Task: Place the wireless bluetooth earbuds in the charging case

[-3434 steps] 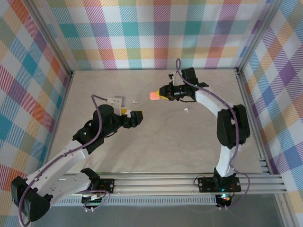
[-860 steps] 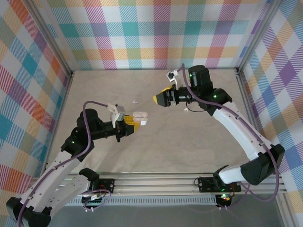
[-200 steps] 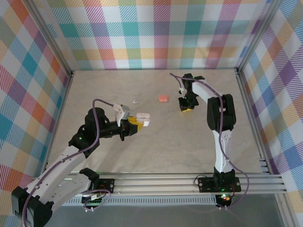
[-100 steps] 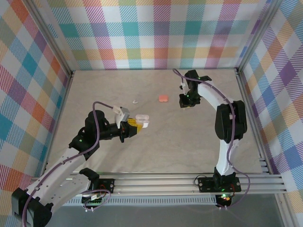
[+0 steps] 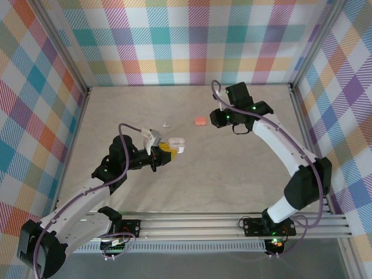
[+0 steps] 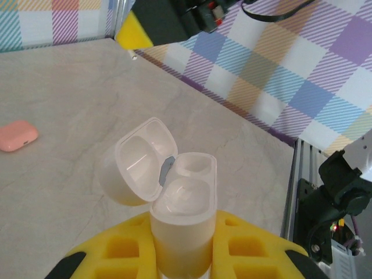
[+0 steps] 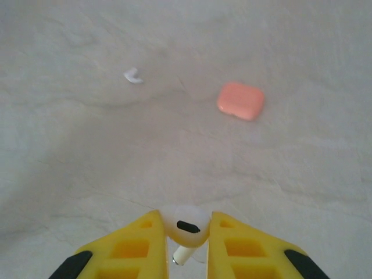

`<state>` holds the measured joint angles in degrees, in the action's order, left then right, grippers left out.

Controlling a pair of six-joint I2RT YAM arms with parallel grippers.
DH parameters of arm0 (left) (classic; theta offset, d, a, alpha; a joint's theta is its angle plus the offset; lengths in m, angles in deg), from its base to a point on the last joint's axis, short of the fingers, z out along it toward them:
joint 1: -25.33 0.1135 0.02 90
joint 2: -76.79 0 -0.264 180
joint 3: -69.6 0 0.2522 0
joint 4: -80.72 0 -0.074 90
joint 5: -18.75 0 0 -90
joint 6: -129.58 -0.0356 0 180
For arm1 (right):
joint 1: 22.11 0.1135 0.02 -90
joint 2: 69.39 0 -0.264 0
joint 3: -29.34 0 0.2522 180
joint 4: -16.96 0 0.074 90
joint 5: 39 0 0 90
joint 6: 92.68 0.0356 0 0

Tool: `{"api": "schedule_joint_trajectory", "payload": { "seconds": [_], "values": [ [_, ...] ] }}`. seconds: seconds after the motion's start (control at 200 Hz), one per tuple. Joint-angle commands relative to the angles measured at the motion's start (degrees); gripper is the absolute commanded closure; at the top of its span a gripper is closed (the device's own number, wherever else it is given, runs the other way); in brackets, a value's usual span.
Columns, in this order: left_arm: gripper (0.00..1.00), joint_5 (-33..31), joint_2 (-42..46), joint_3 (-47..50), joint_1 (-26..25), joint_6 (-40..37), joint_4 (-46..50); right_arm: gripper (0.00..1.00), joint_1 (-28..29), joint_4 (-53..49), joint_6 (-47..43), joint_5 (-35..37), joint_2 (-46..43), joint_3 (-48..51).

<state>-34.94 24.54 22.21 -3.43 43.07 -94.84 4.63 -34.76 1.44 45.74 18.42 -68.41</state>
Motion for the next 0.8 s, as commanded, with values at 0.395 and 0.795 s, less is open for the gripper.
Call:
{"api": "schedule_joint_trajectory", "payload": {
  "seconds": [0.395, 0.795],
  "values": [
    [1.0, -0.4, -5.2, -4.3, -0.4, 4.1, -12.6, 0.82, 11.7, 13.2, -0.8, -0.4, -13.3, 4.6],
    [1.0, -0.9, -8.1, -6.6, -1.7, 4.9, -14.4, 0.83, 16.4, 15.1, -0.2, 1.5, -15.1, 7.2]
  ]
}}
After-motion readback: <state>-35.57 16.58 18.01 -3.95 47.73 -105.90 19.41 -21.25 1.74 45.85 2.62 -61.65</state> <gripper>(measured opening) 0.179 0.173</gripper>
